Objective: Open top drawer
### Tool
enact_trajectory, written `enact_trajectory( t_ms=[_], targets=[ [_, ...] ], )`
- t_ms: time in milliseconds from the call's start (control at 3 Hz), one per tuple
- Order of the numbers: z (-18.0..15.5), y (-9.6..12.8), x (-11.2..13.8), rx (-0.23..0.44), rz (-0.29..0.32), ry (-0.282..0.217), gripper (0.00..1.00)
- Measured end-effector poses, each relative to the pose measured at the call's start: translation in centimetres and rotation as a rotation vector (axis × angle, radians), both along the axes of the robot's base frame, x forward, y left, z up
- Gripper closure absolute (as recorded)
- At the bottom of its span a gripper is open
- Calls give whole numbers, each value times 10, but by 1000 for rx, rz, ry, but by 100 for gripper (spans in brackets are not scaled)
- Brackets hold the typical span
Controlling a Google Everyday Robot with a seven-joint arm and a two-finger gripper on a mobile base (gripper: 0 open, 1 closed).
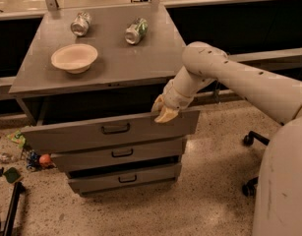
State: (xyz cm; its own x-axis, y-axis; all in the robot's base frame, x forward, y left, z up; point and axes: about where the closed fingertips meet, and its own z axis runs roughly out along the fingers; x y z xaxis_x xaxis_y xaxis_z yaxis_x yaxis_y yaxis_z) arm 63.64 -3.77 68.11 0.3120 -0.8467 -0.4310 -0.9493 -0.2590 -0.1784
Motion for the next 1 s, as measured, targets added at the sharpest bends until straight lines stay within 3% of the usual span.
enact_trajectory(
  t_ms=[333, 667, 1000],
  targets=[
    [0, 0, -4, 3, 2, 13, 77],
    [1, -3, -25, 21, 11, 82, 54],
    [0, -2, -33, 29, 19, 109, 31]
  ],
)
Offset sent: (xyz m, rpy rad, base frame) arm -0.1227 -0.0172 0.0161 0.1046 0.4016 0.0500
